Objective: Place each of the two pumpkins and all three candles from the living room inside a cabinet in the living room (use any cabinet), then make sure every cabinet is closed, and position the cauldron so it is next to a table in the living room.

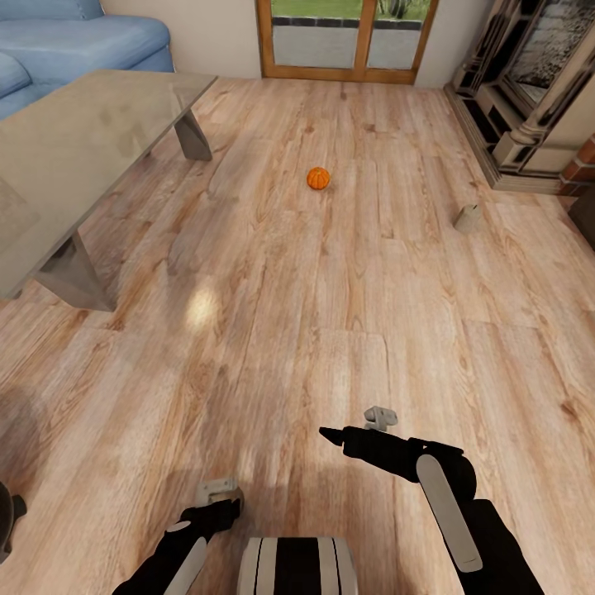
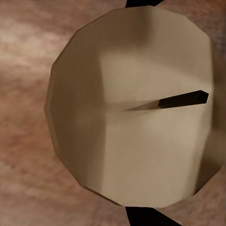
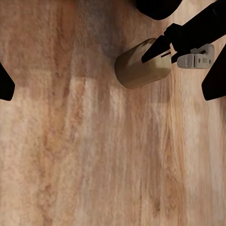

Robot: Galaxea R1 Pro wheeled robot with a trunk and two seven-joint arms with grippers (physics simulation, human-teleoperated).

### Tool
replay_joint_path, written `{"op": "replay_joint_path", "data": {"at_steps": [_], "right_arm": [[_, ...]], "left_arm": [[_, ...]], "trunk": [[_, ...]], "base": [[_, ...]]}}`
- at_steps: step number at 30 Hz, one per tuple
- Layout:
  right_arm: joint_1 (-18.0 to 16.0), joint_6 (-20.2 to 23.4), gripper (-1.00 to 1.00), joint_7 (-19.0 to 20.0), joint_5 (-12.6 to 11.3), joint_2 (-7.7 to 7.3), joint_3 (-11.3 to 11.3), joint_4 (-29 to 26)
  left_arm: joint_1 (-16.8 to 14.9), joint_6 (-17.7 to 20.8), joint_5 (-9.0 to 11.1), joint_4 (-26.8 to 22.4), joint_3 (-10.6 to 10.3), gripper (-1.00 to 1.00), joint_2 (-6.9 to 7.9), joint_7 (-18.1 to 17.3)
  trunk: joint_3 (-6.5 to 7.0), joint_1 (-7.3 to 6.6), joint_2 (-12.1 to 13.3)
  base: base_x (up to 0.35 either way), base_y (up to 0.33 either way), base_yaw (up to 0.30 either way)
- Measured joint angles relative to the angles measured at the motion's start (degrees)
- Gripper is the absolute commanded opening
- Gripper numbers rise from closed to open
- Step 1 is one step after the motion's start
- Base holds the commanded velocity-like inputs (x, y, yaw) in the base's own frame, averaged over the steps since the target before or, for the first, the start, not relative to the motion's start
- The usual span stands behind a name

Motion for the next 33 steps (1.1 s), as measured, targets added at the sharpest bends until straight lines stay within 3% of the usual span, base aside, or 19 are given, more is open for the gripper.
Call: {"op": "replay_joint_path", "data": {"at_steps": [16, 27, 33], "right_arm": [[0.0, 0.0, 1.00, 0.0, 0.0, 0.00, 0.0, 0.0], [0.0, 0.0, 1.00, 0.1, 0.0, -0.01, -0.1, 0.0], [-0.1, -0.1, 1.00, 0.0, 0.1, 0.00, -0.1, 1.6]], "left_arm": [[0.0, 0.0, -0.1, 0.0, 0.0, -1.00, -0.02, 0.0], [0.0, 1.0, -0.1, -0.3, -0.1, -1.00, -0.32, 0.3], [0.0, 6.2, -0.1, -4.9, -0.1, -1.00, -0.40, 0.3]], "trunk": [[0.44, -0.05, 0.0], [2.87, -0.34, 0.2], [4.21, -0.49, 0.3]], "base": [[0.000, 0.000, 0.000], [0.000, 0.000, 0.000], [0.000, 0.000, 0.000]]}}
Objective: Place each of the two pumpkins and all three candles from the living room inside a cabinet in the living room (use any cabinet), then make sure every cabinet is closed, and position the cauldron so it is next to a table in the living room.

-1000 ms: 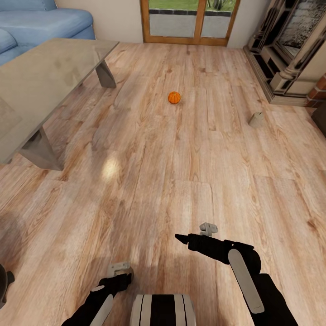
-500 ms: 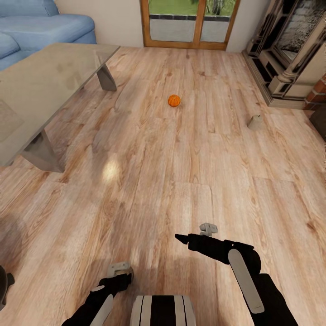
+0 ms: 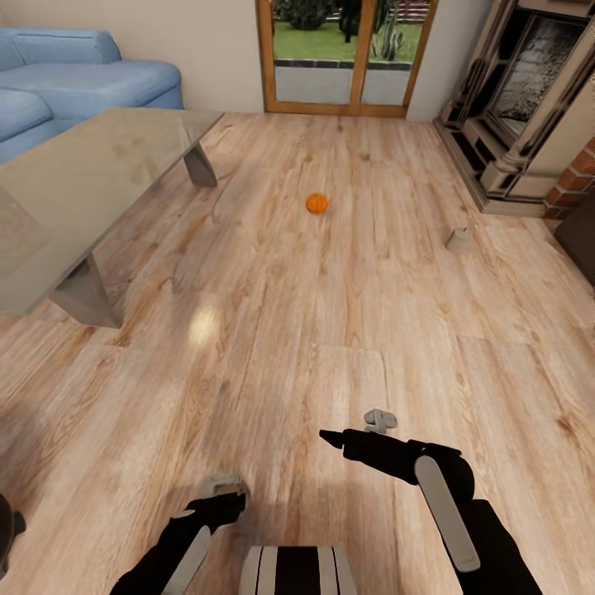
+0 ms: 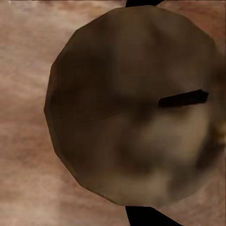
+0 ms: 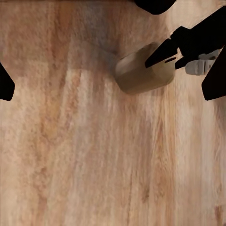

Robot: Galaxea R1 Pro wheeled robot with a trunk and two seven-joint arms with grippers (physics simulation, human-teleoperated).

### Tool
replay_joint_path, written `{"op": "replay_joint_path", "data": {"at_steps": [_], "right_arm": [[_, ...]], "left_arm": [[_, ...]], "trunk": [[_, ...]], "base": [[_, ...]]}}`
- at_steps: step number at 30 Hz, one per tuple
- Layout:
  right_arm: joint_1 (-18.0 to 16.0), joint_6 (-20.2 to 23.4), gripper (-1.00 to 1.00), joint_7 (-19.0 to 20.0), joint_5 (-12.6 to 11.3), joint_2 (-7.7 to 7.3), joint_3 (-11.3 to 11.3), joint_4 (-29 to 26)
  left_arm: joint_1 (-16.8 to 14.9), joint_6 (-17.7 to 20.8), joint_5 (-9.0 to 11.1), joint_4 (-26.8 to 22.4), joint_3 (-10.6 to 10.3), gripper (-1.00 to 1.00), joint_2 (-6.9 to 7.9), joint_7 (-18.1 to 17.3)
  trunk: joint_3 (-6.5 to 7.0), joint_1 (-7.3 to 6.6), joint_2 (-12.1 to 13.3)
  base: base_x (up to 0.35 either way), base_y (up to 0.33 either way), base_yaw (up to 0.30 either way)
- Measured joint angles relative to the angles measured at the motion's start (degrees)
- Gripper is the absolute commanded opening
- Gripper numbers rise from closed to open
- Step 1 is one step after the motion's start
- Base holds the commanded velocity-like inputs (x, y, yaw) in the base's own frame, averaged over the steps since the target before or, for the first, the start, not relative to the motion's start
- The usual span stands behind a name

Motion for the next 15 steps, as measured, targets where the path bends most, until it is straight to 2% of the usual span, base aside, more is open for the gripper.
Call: {"op": "replay_joint_path", "data": {"at_steps": [1, 2, 5, 7, 12, 15], "right_arm": [[0.0, 0.0, 1.00, 0.0, 0.0, 0.00, -0.1, 0.5], [0.3, 0.3, 1.00, 0.0, 0.1, 0.32, 0.2, 0.8], [0.4, 0.8, 1.00, 0.0, 0.1, 0.49, 0.9, 0.9], [0.3, 0.7, 1.00, 0.0, 0.1, 0.50, 1.0, 0.9], [1.9, -0.2, 1.00, 0.1, 0.2, -0.27, 1.2, 2.5], [2.1, -1.2, 1.00, 0.1, 0.2, -0.32, 1.3, 3.5]], "left_arm": [[0.1, 0.8, 0.0, -1.4, 0.0, -1.00, 0.03, 0.0], [0.1, 0.4, 0.6, -1.4, -0.2, -1.00, -0.31, 0.0], [0.1, 0.1, 0.5, -1.4, -0.2, -1.00, -1.29, 0.0], [0.1, 0.2, 0.4, -1.4, -0.2, -1.00, -1.38, 0.0], [0.1, 0.1, 0.5, -1.2, -0.1, -1.00, -3.02, 0.0], [0.1, 0.1, 0.3, -1.1, -0.1, -1.00, -3.12, 0.0]], "trunk": [[0.22, -0.03, 0.0], [0.22, -0.02, 0.0], [0.22, -0.03, 0.0], [0.22, -0.03, 0.0], [0.22, -0.03, 0.0], [0.22, -0.03, 0.0]], "base": [[0.000, 0.000, 0.000], [0.000, 0.000, 0.000], [0.000, 0.000, 0.000], [0.000, 0.000, 0.000], [0.000, 0.000, 0.000], [0.000, 0.000, 0.000]]}}
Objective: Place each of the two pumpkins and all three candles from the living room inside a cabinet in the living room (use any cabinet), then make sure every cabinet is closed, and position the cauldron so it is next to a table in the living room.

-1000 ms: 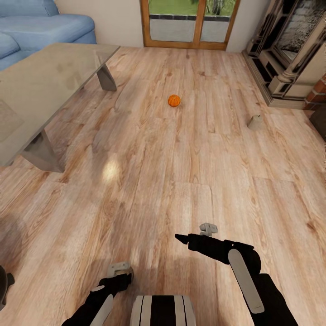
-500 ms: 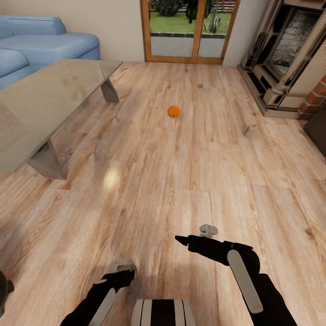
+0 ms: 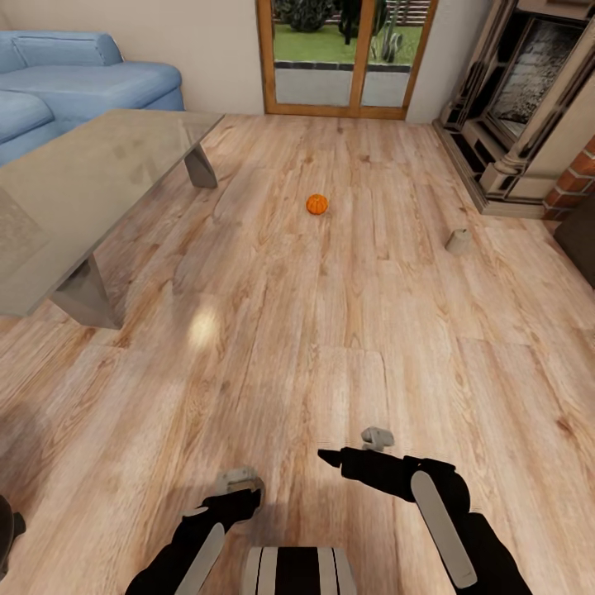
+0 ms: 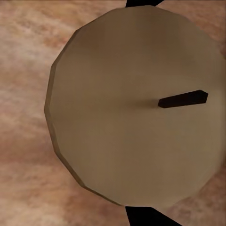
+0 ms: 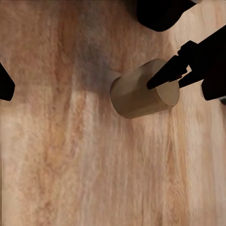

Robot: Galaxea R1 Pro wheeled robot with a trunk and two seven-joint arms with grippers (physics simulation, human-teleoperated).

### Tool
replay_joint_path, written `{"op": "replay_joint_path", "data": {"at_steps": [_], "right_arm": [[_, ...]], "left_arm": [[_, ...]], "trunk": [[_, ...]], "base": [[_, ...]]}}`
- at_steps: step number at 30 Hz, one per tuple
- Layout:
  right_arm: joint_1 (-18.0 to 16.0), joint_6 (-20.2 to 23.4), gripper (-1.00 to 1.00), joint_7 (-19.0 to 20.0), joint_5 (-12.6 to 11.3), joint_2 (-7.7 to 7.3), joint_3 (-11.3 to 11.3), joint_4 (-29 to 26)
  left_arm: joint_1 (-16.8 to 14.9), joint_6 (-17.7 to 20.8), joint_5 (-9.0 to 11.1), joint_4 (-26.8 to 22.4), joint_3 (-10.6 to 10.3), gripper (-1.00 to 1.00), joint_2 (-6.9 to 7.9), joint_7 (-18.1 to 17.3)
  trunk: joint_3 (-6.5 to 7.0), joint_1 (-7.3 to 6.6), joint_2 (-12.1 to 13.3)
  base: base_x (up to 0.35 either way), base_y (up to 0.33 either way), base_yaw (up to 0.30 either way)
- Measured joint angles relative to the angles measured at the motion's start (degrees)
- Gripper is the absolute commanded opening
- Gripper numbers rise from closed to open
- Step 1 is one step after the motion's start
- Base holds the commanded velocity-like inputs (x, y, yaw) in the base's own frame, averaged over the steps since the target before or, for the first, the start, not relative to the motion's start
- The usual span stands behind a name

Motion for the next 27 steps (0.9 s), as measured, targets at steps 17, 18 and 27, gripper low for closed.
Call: {"op": "replay_joint_path", "data": {"at_steps": [17, 18, 27], "right_arm": [[0.0, -0.5, 1.00, 0.0, 0.0, -0.02, 0.1, 3.8], [0.0, -0.5, 1.00, 0.0, 0.0, -0.02, 0.1, 3.8], [0.0, -0.5, 1.00, 0.0, 0.0, -0.02, 0.1, 3.8]], "left_arm": [[0.0, -0.2, -0.1, 0.0, -0.1, -1.00, -0.06, 0.1], [0.0, -0.2, -0.1, 0.0, -0.1, -1.00, -0.05, 0.1], [0.0, 0.0, -0.2, 0.0, -0.2, -1.00, -0.08, 0.2]], "trunk": [[0.00, 0.00, 0.0], [0.00, 0.00, 0.0], [1.10, -0.13, 0.1]], "base": [[0.000, 0.000, 0.000], [0.000, 0.000, 0.000], [0.000, 0.000, 0.000]]}}
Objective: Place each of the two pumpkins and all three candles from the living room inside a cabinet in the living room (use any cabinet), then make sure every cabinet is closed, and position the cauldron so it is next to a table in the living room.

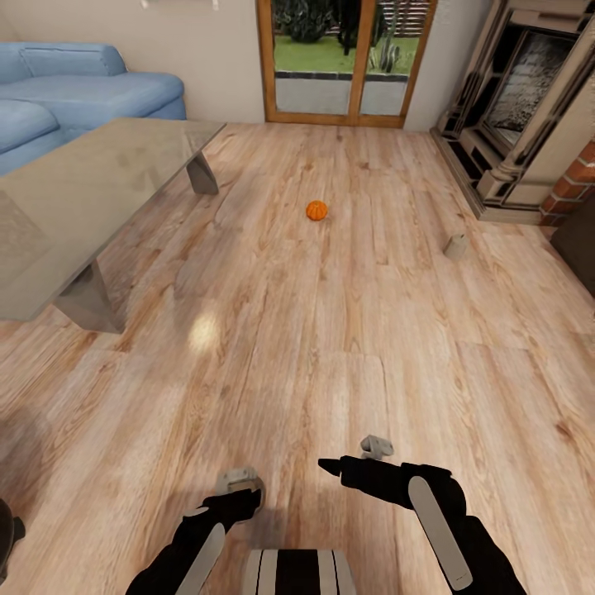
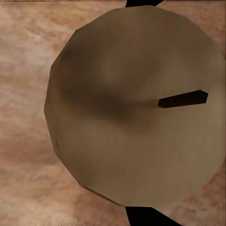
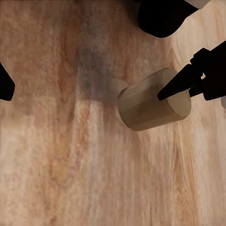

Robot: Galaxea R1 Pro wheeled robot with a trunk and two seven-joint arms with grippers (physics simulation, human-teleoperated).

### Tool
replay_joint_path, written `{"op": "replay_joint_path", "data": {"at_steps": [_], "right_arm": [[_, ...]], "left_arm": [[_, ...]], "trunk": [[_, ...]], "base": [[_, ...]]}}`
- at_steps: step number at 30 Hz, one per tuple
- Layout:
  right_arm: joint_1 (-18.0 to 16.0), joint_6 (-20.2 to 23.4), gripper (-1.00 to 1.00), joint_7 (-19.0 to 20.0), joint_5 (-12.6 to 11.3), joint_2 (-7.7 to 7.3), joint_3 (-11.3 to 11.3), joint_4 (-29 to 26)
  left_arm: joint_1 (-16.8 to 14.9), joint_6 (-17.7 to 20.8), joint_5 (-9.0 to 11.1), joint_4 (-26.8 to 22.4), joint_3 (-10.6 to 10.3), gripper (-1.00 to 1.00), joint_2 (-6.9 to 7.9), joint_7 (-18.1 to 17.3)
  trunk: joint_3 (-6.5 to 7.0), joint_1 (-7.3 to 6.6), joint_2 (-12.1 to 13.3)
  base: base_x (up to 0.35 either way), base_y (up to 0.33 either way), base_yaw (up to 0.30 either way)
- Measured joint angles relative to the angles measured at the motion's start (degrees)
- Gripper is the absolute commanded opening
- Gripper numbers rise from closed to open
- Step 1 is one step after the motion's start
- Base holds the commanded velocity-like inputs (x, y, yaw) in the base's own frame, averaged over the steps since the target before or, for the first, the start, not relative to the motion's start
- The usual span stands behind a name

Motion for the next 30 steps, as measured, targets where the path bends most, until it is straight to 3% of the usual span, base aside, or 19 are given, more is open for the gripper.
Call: {"op": "replay_joint_path", "data": {"at_steps": [22, 30], "right_arm": [[0.0, 0.0, 1.00, 0.0, 0.1, 0.00, -0.1, 0.0], [0.2, 1.3, 1.00, 0.0, -0.1, -0.11, -0.4, -3.8]], "left_arm": [[0.0, 0.7, 0.0, 0.0, 0.1, -1.00, -0.06, 0.2], [0.0, 5.2, 0.0, -0.7, 0.5, -1.00, 0.26, 0.2]], "trunk": [[4.88, -0.57, 0.3], [6.65, -0.77, 0.4]], "base": [[0.000, 0.000, 0.000], [0.000, 0.000, 0.000]]}}
